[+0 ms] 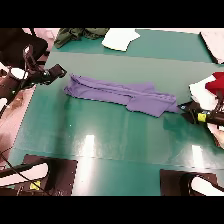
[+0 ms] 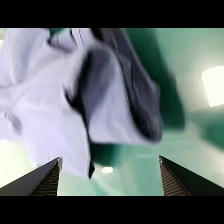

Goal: Fold the shirts.

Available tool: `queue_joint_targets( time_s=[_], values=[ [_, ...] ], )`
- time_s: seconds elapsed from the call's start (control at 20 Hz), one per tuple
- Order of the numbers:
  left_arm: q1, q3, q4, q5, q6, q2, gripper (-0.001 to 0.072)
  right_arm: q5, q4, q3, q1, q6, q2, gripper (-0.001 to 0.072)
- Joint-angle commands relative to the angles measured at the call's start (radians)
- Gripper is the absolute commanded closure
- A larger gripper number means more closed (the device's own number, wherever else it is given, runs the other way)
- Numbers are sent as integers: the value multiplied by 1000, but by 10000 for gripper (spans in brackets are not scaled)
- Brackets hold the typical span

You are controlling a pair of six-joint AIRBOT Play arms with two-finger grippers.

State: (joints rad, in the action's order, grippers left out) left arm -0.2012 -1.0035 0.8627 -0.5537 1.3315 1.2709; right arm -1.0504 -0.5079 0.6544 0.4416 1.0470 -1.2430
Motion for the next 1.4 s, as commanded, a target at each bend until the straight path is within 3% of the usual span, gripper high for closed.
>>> queue_joint_targets(
  time_s=[0.0,0.25,0.6,0.65,0.7,0.75,0.8,0.9,0.95,1.0,1.05,1.1,1.15,1.2,1.25,1.3,1.35],
  values=[
    [-2,-1,-27,-60,-5,-8,-2,7,72,-89,14,-72,2,14],
    [-2,-1,-43,-124,-6,-8,-1,112,98,-86,-37,-73,-47,14],
    [-2,-1,-166,-196,-81,-8,-1,248,240,156,-306,-64,-298,28],
    [-2,-1,-180,-213,-85,-8,-1,243,257,191,-328,-61,-323,104],
    [-2,-1,-197,-223,-101,-8,0,236,258,225,-348,-60,-338,227],
    [10,-1,-204,-220,-124,-8,0,239,253,254,-369,-61,-344,422],
    [33,-1,-201,-214,-140,-8,0,258,251,273,-387,-71,-337,566],
    [109,-1,-195,-193,-163,-6,0,323,251,290,-420,-89,-296,701],
    [162,-1,-193,-164,-163,-2,1,359,250,290,-432,-89,-265,702],
    [216,-1,-193,-124,-163,5,84,391,244,290,-444,-89,-228,702],
    [277,-1,-193,-64,-163,13,244,413,241,289,-452,-103,-189,703],
    [334,-1,-193,6,-163,26,298,434,242,289,-459,-120,-146,703],
    [389,-1,-194,85,-161,42,300,455,242,289,-461,-125,-102,703],
    [433,-1,-194,147,-161,59,396,477,242,289,-468,-125,-64,704],
    [475,-1,-193,203,-162,79,591,502,242,289,-471,-126,-31,704],
    [510,-1,-196,248,-161,101,594,511,242,289,-471,-126,0,704],
    [541,-1,-198,273,-161,127,674,510,242,290,-471,-126,23,704]
  ],
)
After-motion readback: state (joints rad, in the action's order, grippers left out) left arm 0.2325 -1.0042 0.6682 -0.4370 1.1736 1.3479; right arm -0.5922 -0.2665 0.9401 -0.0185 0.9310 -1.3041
